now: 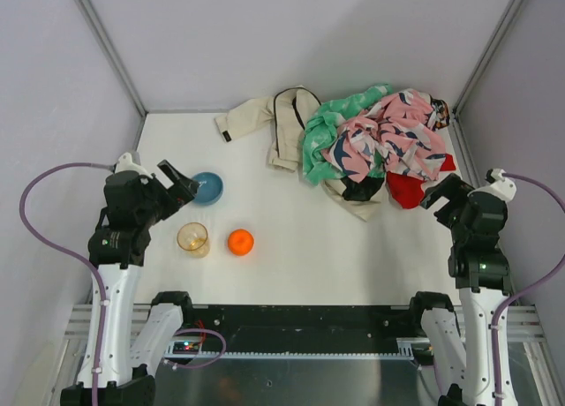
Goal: Pick out a specific cloth from the pile
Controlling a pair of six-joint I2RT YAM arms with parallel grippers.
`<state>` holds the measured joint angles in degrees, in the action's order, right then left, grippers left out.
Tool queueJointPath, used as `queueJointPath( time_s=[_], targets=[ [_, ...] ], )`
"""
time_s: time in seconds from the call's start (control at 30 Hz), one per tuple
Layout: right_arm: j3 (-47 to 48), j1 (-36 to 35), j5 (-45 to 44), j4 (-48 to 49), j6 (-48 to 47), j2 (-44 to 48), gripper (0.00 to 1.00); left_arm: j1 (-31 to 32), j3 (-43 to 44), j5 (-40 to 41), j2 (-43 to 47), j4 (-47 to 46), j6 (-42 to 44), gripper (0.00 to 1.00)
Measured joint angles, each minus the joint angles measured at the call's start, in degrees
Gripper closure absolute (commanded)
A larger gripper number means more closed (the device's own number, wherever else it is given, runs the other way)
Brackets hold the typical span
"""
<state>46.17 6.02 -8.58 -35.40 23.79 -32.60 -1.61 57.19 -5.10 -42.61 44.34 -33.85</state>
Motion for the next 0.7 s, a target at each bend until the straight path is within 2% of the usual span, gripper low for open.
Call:
queueJointPath(
  time_s=[0.17,0.33,0.43,0.6,0.7],
  targets=[
    [0.0,0.0,1.6,1.4,-0.4,-2.0,0.01,0.0,0.0,0.2,-0.2,0.0,0.0,0.00],
    [-0.1,0.0,5.0,3.8,-1.5,-8.9,0.01,0.0,-0.2,-0.2,-1.2,0.0,0.3,0.00],
    [-0.1,0.3,6.4,5.2,-1.6,-15.6,0.01,0.0,-0.6,-1.1,-1.8,0.0,0.4,0.00],
    [-0.2,4.0,10.2,7.7,-1.1,-29.4,0.13,0.0,-1.3,-3.4,-2.7,0.0,0.9,0.00],
    [-0.3,7.1,13.7,10.7,-0.3,-38.4,0.17,0.0,-1.4,-4.6,-3.2,0.0,0.9,0.00]
  ],
)
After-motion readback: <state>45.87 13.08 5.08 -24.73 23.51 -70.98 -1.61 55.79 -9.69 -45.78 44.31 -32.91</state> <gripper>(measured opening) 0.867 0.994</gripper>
